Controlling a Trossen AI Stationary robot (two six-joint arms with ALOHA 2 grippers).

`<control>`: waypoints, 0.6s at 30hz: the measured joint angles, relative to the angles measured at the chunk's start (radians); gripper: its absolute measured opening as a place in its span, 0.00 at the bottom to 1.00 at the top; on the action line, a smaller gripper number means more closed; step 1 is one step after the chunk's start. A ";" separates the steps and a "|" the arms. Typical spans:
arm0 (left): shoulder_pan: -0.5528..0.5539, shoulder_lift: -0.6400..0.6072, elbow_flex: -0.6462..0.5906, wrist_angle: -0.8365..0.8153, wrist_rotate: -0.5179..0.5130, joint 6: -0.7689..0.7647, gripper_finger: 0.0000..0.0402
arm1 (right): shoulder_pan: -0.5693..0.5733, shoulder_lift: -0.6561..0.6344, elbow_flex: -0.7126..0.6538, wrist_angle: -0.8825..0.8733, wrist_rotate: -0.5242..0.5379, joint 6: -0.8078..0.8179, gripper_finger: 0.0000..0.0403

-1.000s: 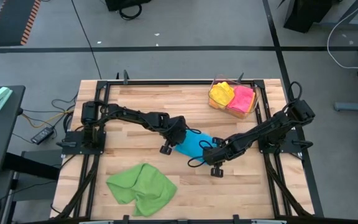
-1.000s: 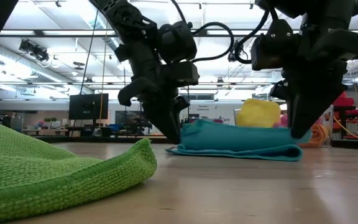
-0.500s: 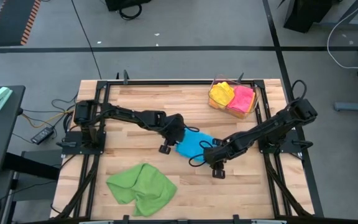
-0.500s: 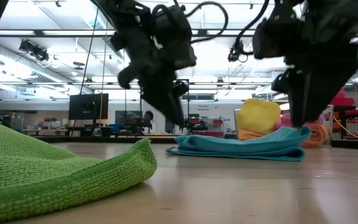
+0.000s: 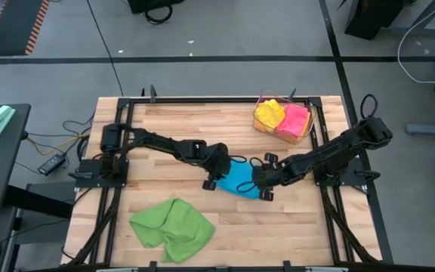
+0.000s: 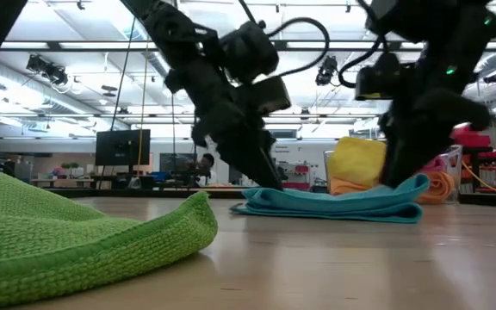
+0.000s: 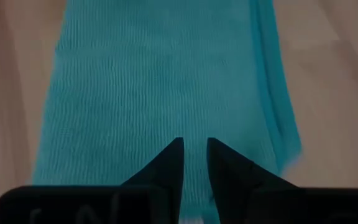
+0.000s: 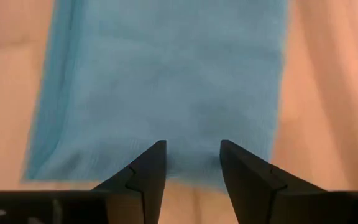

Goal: Fold microfiber towels
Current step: Fold the blue microfiber cloth

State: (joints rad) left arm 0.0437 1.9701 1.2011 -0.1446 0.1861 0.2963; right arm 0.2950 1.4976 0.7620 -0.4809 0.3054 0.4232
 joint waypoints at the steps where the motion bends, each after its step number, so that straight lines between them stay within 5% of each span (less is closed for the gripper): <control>1: 0.000 0.009 0.001 0.019 0.000 -0.007 0.20 | -0.010 -0.004 -0.013 0.022 0.014 0.000 0.39; 12: 0.003 0.027 0.001 -0.032 -0.001 -0.024 0.18 | -0.072 -0.045 -0.021 0.150 0.027 -0.053 0.40; 18: 0.003 0.027 0.002 -0.037 -0.001 -0.024 0.16 | -0.118 -0.047 -0.148 0.348 -0.007 -0.086 0.39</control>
State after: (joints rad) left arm 0.0471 1.9972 1.2030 -0.1819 0.1848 0.2726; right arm 0.1775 1.4508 0.6139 -0.1329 0.2986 0.3377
